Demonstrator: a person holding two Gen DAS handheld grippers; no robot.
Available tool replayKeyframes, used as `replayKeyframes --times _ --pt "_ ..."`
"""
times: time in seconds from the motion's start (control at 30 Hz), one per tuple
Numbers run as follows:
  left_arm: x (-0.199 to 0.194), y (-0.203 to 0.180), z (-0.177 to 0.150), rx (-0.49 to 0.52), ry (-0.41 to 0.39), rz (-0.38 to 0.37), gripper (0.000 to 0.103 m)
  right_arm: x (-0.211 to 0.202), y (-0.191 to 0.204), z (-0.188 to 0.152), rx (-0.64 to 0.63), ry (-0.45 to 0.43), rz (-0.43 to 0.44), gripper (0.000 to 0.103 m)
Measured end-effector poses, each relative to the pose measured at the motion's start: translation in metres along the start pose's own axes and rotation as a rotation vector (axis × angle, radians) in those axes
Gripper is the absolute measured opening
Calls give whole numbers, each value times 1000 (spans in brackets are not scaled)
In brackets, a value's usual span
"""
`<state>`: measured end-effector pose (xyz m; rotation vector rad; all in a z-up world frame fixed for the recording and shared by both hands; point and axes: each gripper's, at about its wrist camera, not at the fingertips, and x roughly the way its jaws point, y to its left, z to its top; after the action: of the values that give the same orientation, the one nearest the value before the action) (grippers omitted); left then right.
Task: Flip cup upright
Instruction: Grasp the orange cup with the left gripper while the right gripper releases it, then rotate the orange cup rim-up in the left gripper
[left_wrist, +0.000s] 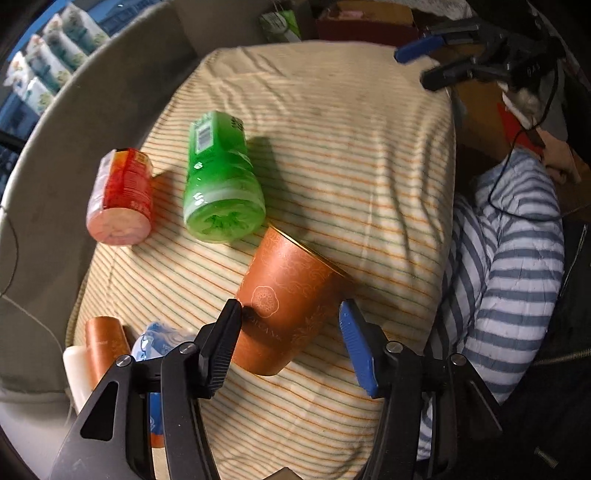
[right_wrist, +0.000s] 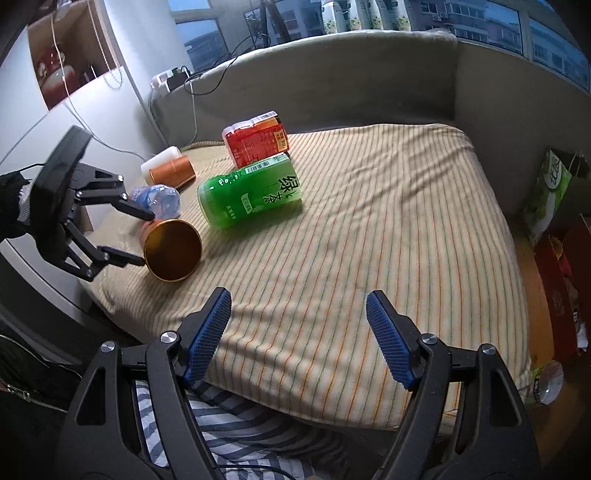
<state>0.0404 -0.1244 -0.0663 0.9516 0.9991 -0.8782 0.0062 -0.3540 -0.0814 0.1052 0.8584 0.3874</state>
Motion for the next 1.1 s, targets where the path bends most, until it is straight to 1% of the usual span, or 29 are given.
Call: replayKeyframes --times 0.03,0.17,0.2,0.23,0.33,0.4,0.5,0.57,0.63,0.73,0.83,0.9,1.0,1.1 --pt "0 -2 1 25 16 8 55 1 -2 0 6 -2 5 78" --pt "4 -5 6 69 59 -2 63 -1 -7 2 34 -17 20 78" --pt "6 -6 7 83 67 0 70 -1 -9 3 45 -20 23 78" --pt "9 -9 9 102 79 11 75 -1 -11 3 54 -22 25 78" --pt "17 -16 13 154 103 27 76 0 -14 3 71 -22 23 78" --pt "20 -18 16 166 99 43 76 1 -15 2 75 -19 24 78" --pt "24 -16 18 155 100 36 75 1 -16 1 80 -15 18 78" --pt "27 -14 17 150 98 31 73 1 -19 0 91 -12 16 78" --pt "30 -11 16 144 91 31 68 2 -22 0 106 -12 14 78" --pt "29 -3 15 89 73 16 63 2 -23 0 117 -13 13 78" --pt "27 6 13 16 33 10 62 3 -22 0 113 -14 14 78" --pt "27 12 10 -43 3 -10 62 4 -19 0 104 -13 7 78" --pt "26 19 5 -125 -49 -32 62 4 -16 0 100 -12 8 78" --pt "21 25 -3 -204 -124 -44 62 4 -12 0 91 -11 5 78"
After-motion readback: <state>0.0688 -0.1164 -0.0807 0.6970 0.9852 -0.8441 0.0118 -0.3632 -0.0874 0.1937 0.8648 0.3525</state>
